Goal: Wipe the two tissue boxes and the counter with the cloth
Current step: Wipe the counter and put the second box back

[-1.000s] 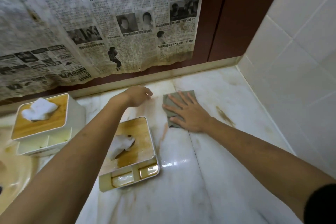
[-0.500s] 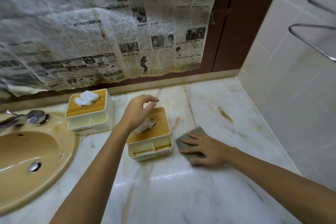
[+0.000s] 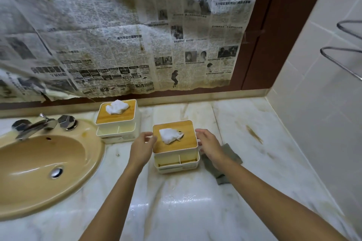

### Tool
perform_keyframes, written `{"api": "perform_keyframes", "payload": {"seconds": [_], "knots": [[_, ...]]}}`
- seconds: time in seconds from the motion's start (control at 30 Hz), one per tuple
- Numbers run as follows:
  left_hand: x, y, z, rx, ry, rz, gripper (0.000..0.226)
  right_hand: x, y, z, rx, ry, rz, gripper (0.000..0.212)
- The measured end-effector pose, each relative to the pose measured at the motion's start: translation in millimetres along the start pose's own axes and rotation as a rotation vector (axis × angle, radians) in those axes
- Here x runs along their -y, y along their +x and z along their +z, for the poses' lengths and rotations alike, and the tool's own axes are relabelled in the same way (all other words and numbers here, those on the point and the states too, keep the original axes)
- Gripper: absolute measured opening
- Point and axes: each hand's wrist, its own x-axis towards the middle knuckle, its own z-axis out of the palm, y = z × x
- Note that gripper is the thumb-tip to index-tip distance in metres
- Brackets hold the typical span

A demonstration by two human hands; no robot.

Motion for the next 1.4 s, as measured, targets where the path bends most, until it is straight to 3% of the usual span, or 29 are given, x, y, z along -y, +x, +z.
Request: {"api": "perform_keyframes", "payload": {"seconds": [0.2, 0.53, 0.93, 1.4], "knots": [[5, 4, 4, 0.002, -0.219, -0.137, 0.013, 6, 0, 4, 0.016, 0.088, 0.046, 0.021], [-69, 32, 45, 0.112, -0.423, -0.096, 0.021, 32, 45, -47, -0.161, 0.113, -0.061, 0.05], [-155, 93, 186, 0.393, -0.398, -0.07, 0.03, 42, 128, -181, -0.353, 0.097, -0.017, 0.032], [-151, 114, 243, 0.367, -0.412, -0.142, 0.03, 18, 160, -224, -0.362, 0.045, -0.049, 0.032]]}}
